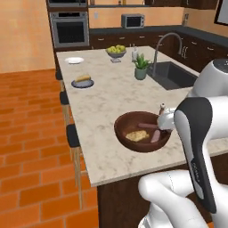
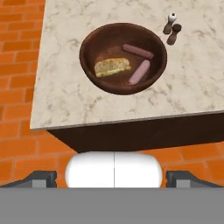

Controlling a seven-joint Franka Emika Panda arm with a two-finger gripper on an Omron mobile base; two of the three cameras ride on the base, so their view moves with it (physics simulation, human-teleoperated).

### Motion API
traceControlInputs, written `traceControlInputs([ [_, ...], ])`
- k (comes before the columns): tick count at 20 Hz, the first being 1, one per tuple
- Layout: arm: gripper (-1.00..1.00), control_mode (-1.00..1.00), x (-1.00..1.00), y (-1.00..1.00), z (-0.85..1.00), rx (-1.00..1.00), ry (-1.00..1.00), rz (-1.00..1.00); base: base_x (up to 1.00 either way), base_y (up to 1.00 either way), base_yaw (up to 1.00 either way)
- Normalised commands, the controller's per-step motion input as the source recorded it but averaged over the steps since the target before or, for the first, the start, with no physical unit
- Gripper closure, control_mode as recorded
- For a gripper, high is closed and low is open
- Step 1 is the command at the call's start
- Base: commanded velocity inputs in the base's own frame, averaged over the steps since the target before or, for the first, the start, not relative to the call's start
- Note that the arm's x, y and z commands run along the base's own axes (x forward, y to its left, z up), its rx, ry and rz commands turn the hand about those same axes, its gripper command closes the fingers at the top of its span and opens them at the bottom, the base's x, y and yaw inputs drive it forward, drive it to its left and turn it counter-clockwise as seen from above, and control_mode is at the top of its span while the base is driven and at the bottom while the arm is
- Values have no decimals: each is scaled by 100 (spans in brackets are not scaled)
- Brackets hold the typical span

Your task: Place one bun and one sausage from the bowl on each plate.

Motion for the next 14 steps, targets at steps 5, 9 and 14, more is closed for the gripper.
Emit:
traceControlInputs([
  [5,-100,100,0,0,0,0,0,0,34,-26,12],
  [9,-100,100,0,0,0,0,0,0,13,-49,20],
  [14,-100,-100,6,0,-4,1,0,0,16,-37,0],
])
